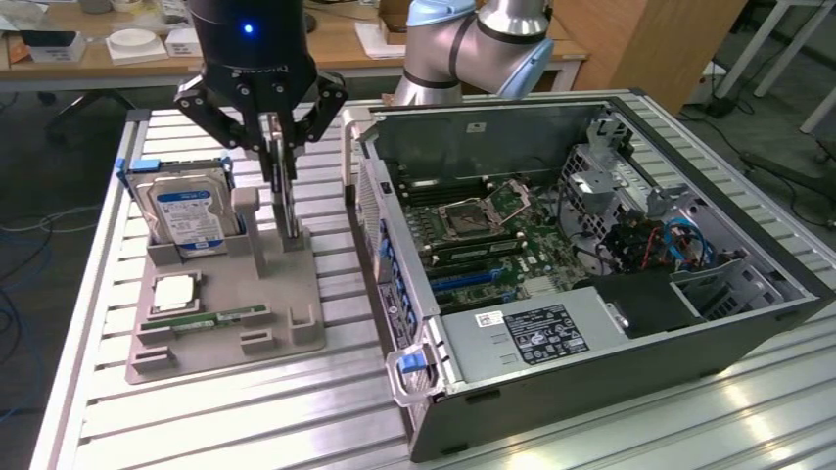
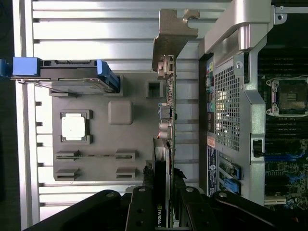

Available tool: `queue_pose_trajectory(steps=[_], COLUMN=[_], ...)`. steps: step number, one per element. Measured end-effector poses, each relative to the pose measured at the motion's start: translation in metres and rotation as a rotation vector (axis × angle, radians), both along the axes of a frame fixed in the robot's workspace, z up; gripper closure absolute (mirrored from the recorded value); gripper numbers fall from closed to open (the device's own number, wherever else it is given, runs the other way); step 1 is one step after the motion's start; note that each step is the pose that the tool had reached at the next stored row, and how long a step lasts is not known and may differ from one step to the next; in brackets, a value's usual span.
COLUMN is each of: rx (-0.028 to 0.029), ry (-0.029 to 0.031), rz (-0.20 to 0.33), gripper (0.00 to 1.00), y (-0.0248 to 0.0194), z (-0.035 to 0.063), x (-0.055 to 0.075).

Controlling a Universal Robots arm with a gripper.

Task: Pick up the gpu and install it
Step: 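Pick up the gpu and move the gpu toward the slot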

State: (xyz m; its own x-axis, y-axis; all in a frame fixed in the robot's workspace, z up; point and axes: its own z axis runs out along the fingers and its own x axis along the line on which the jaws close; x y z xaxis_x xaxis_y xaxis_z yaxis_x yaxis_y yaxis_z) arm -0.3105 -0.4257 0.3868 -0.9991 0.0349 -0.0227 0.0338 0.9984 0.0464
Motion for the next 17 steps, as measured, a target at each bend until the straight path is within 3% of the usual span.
queue_pose_trajectory(steps=[17], rx=[0.0], ry=[-0.0001], rz=[0.0], gripper=[0.74], y=[0.0], z=[0.0119], x=[0.0])
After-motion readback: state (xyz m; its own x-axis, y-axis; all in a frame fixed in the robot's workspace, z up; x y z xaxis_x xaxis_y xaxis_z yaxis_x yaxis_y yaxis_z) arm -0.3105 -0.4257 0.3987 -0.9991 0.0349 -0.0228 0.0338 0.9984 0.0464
